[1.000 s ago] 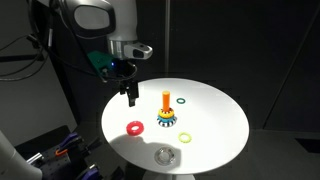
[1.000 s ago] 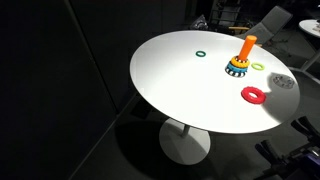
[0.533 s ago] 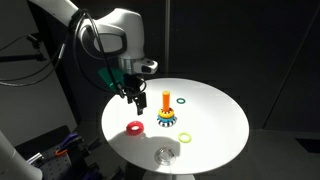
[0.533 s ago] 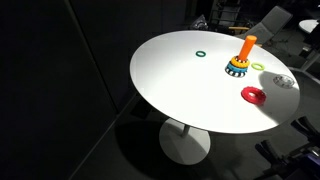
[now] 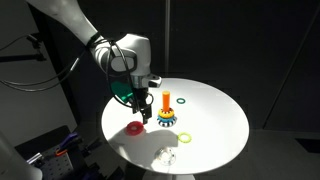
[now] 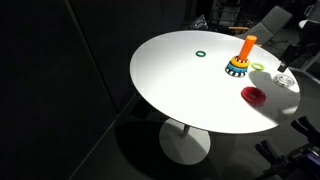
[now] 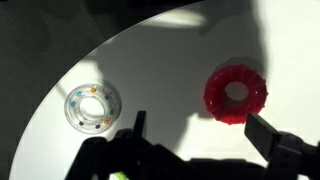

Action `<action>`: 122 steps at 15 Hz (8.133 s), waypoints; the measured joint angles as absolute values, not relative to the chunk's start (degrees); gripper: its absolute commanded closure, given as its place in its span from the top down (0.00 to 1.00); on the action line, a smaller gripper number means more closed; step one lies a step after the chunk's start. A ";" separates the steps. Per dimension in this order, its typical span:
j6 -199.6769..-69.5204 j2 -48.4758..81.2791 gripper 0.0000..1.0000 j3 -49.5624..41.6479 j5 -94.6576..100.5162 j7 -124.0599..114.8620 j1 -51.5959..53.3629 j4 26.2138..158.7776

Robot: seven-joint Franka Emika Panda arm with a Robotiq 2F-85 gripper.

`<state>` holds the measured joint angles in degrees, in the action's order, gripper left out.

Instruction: Put the red ring on the ring holder

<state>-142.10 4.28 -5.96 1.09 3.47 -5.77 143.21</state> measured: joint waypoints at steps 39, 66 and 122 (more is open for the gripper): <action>-148.52 27.05 0.50 -4.62 4.82 -1.13 -1.79 132.93; -133.91 10.54 0.10 -5.91 3.92 -1.57 -2.61 128.62; -119.12 24.35 0.09 -5.97 -8.50 -3.08 -7.37 102.14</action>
<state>-119.12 24.35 -5.97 -8.50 -3.08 -7.37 102.14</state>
